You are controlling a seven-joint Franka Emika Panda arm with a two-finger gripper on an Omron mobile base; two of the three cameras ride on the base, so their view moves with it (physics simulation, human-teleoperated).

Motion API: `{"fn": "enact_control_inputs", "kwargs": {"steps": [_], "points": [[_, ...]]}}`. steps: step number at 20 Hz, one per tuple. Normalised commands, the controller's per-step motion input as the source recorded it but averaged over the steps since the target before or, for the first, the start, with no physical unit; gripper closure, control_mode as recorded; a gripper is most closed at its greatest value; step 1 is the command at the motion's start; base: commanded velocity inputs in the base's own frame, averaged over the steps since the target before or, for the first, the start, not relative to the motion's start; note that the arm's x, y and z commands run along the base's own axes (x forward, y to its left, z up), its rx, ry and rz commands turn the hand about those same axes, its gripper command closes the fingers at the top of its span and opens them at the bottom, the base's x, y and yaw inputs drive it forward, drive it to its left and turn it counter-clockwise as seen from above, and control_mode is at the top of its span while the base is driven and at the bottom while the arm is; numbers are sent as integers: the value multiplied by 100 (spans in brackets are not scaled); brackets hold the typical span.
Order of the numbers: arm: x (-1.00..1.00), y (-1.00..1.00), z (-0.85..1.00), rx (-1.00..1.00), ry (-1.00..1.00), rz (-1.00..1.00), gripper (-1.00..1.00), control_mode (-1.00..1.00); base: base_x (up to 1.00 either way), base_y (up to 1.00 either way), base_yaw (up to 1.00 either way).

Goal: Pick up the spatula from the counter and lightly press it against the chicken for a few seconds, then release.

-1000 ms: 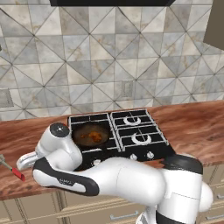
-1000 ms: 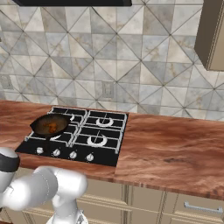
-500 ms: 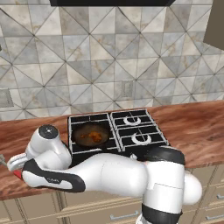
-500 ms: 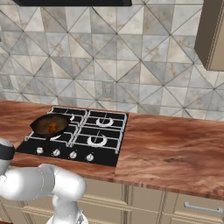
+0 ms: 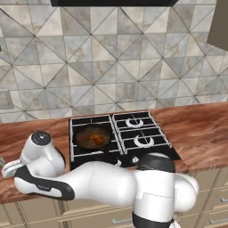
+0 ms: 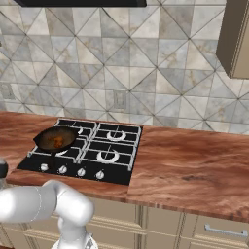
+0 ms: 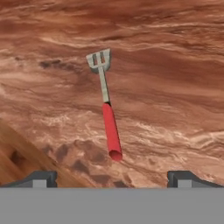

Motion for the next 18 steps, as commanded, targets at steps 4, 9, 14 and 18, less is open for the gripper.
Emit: {"fn": "enact_control_inputs", "kwargs": {"steps": [4, 9, 14, 18], "points": [[14, 20, -20, 0, 0, 0, -100, -100, 0, 0, 0], [17, 19, -17, 0, 0, 0, -100, -100, 0, 0, 0], [15, 16, -20, 0, 1, 0, -100, -100, 0, 0, 0], [9, 13, -20, 0, 1, 0, -100, -100, 0, 0, 0]]}}
